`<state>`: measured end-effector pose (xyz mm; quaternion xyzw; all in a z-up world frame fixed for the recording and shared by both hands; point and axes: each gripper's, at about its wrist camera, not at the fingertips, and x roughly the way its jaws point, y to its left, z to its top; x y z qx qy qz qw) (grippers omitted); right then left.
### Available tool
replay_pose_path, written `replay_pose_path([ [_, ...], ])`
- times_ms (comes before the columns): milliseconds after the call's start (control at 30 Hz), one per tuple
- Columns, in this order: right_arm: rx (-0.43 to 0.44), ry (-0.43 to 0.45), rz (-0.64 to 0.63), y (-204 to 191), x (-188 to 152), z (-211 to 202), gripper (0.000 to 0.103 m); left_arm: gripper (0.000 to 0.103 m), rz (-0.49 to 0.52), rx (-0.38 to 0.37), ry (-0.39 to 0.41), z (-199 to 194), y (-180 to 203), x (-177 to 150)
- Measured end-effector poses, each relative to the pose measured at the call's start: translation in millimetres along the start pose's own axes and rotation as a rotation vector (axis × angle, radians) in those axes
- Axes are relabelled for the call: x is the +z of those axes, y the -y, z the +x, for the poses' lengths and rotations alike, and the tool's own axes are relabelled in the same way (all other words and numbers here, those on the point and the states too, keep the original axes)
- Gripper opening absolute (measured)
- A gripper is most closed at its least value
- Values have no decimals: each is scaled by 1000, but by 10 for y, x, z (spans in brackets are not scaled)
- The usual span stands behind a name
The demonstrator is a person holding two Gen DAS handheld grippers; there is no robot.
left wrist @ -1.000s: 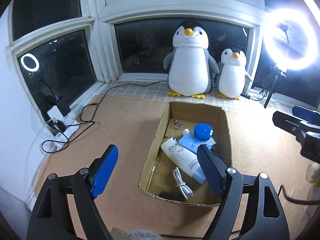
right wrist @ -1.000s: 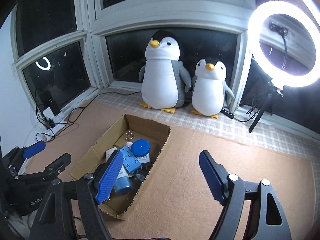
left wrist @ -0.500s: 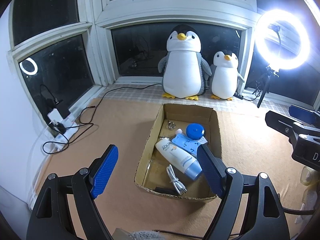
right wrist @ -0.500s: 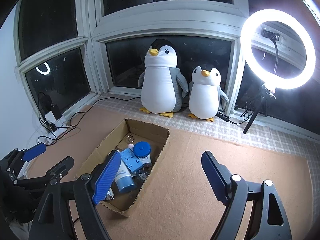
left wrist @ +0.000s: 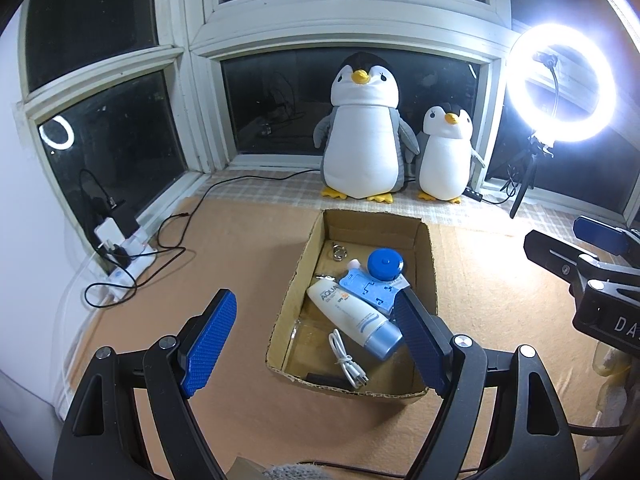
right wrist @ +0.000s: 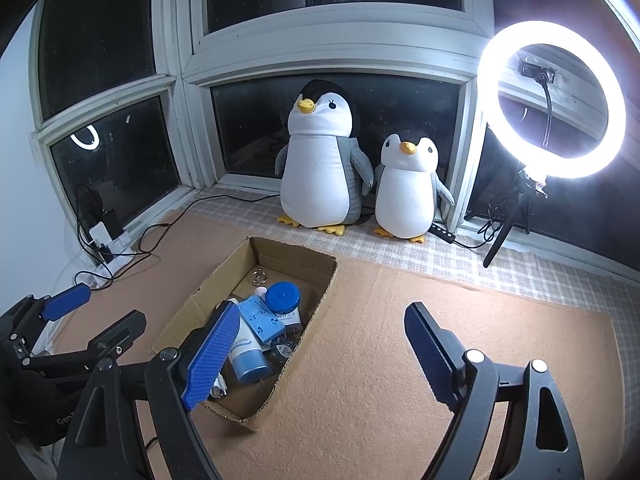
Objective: Organize rigid objects
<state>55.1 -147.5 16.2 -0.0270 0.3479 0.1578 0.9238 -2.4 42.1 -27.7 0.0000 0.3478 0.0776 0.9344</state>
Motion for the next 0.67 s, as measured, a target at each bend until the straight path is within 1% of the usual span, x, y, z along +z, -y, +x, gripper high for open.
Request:
replay_pose_path([
  [667, 6, -17, 5, 62, -12, 64, 82, 81, -5, -5, -11, 28, 12, 9],
])
